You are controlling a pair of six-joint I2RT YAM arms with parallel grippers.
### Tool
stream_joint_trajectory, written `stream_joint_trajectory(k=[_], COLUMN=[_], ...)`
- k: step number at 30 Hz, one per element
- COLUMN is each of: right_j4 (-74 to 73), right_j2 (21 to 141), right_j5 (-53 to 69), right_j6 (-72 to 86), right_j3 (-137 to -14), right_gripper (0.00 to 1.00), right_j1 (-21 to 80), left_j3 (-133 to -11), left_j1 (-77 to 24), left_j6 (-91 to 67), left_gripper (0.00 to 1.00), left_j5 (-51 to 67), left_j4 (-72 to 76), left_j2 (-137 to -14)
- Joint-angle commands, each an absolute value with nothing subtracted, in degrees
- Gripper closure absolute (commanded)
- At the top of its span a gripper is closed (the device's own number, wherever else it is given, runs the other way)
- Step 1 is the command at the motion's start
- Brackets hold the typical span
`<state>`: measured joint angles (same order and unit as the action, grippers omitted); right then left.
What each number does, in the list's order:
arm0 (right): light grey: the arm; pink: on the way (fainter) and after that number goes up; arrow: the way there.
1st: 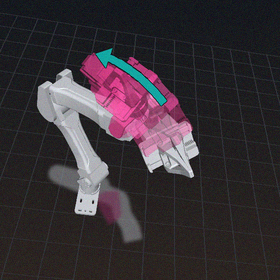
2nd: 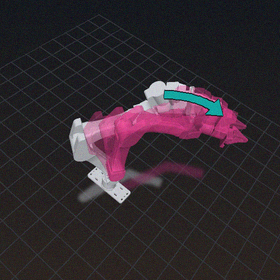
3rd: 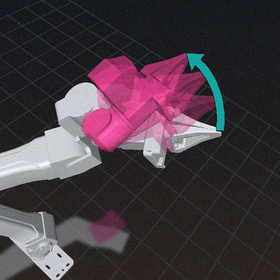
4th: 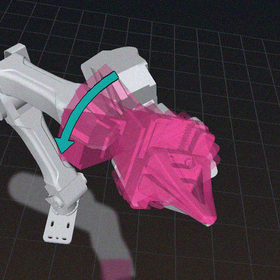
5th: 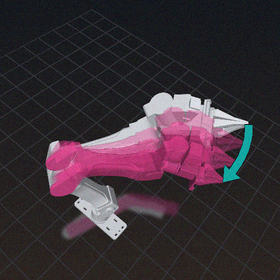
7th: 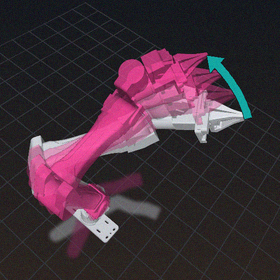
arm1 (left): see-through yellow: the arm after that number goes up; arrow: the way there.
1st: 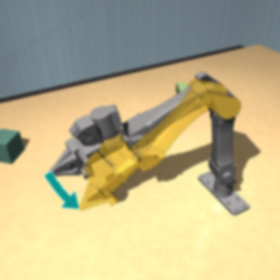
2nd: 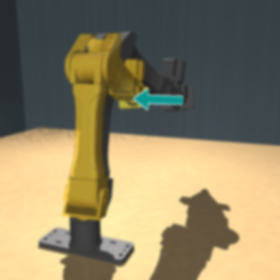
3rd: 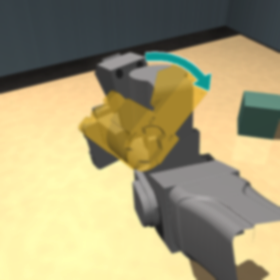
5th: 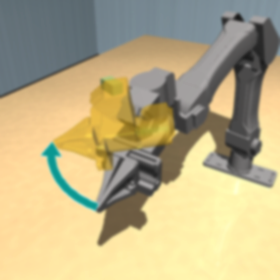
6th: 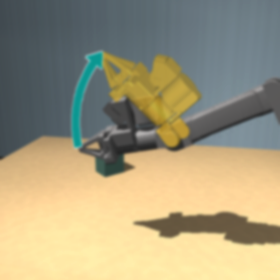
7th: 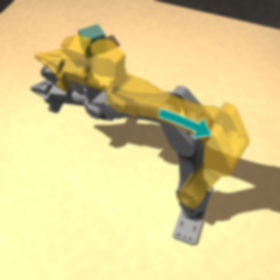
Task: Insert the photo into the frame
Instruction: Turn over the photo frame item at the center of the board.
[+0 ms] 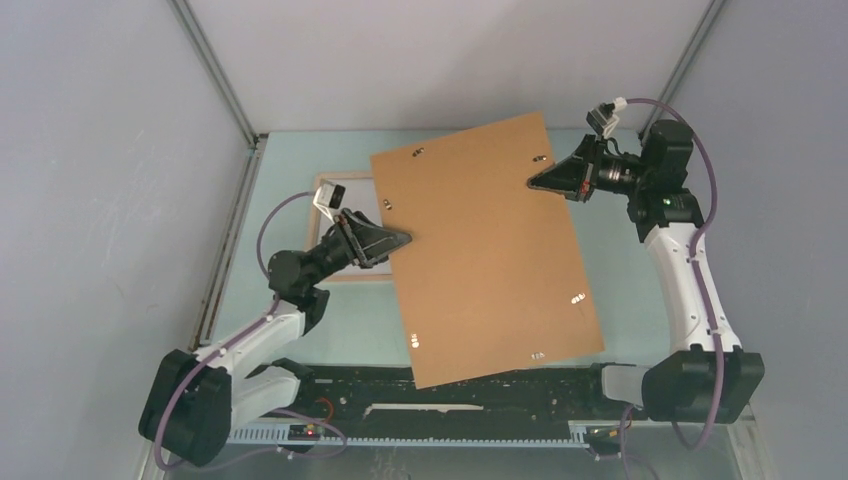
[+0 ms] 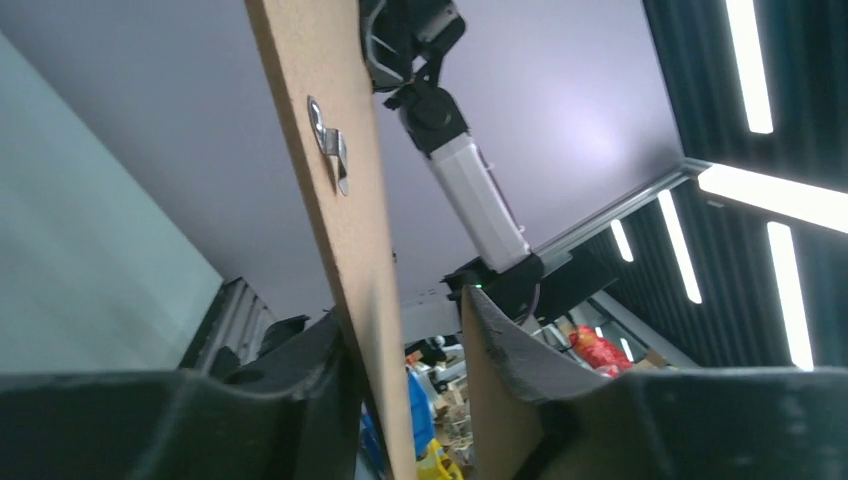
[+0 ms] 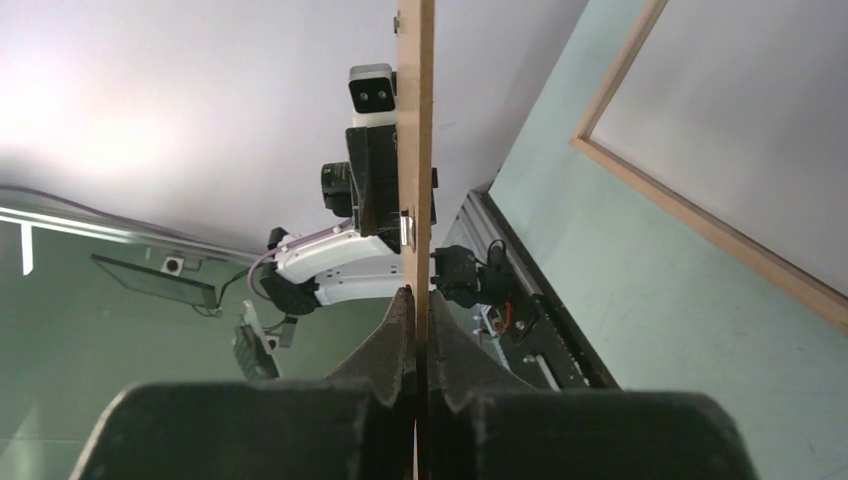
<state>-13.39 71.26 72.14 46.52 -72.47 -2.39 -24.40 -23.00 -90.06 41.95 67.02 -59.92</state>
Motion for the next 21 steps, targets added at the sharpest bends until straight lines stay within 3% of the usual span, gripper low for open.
stream_joint_trajectory(k=[1, 7, 9, 11, 15, 19, 21], right_j4=[-7.93, -8.44, -9.40, -12.56, -27.27, -32.29, -35.51], right_j2=[72.18, 72.54, 73.12, 73.66, 75.42, 75.21, 74.57], right_j5=[71.10, 67.91, 66.56, 64.20, 57.59, 54.64, 52.10], right_j6=[49.99, 49.15, 48.37, 46.33, 38.74, 34.81, 32.32], right_j3=[-73.27, -73.28, -73.24, -73.24, -74.98, -75.04, -75.15], right_gripper=[1.00, 1.00, 0.96, 0.82, 0.30, 0.01, 0.00], right_j1=[-1.80, -0.40, -0.14, -0.16, -4.78, -11.65, -14.32], left_j3=[-25.27, -26.56, -27.50, -28.84, -32.95, -39.24, -39.97], left_j1=[-23.11, -23.16, -23.07, -22.99, -21.53, -17.52, -14.19], left_j6=[-93.77, -88.67, -85.33, -81.27, -72.63, -67.83, -69.74], left_gripper=[0.68, 0.99, 1.00, 1.00, 1.00, 1.00, 1.00], left_j5=[41.76, 40.02, 39.36, 37.02, 28.62, 24.93, 24.30], left_j4=[78.94, 63.26, 56.63, 46.62, 24.11, 11.95, 11.07], left_j2=[-58.24, -55.91, -54.69, -52.54, -46.54, -45.68, -46.35])
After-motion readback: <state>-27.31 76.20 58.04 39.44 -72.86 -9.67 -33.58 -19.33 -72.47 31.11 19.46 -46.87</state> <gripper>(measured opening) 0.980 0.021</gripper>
